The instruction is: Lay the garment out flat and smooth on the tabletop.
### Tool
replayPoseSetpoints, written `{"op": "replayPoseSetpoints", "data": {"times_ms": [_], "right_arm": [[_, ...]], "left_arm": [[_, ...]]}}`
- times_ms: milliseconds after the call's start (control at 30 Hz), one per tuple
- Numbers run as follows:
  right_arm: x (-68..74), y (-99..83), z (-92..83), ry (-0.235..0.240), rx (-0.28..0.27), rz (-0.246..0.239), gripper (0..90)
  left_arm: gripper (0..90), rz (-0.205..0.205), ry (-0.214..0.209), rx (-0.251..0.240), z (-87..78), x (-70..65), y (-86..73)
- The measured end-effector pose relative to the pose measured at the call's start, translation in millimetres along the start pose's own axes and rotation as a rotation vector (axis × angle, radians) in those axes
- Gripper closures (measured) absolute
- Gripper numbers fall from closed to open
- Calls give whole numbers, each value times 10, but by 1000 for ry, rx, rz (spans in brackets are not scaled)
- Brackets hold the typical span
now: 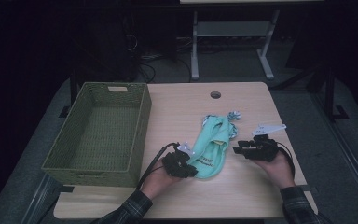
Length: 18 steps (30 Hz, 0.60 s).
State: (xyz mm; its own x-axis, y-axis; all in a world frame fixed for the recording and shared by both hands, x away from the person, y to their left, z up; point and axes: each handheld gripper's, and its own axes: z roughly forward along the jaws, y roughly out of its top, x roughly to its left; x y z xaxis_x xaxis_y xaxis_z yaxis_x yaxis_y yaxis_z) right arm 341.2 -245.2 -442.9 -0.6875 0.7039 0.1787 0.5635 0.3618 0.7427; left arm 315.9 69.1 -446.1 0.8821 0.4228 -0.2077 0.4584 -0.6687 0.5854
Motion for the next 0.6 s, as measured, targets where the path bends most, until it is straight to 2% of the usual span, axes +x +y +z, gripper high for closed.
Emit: {"op": "replayPoseSetpoints", "data": {"times_ms": [33,133,233,333,600], "right_arm": [[15,-20,-2,4,0,-2,594],[78,-71,8,15,11,-21,594],[158,-95,30,32,22,-32,594],[225,-103,62,41,30,-48,594],[364,-131,123,63,33,-64,595]], "left_arm": [[778,16,6,3,-17,6,20],[759,8,19,-19,-61,19,77],[746,18,38,-25,-100,74,134],[728,-10,53,-54,-113,128,185],[706,-18,98,-84,-123,363,407]]}}
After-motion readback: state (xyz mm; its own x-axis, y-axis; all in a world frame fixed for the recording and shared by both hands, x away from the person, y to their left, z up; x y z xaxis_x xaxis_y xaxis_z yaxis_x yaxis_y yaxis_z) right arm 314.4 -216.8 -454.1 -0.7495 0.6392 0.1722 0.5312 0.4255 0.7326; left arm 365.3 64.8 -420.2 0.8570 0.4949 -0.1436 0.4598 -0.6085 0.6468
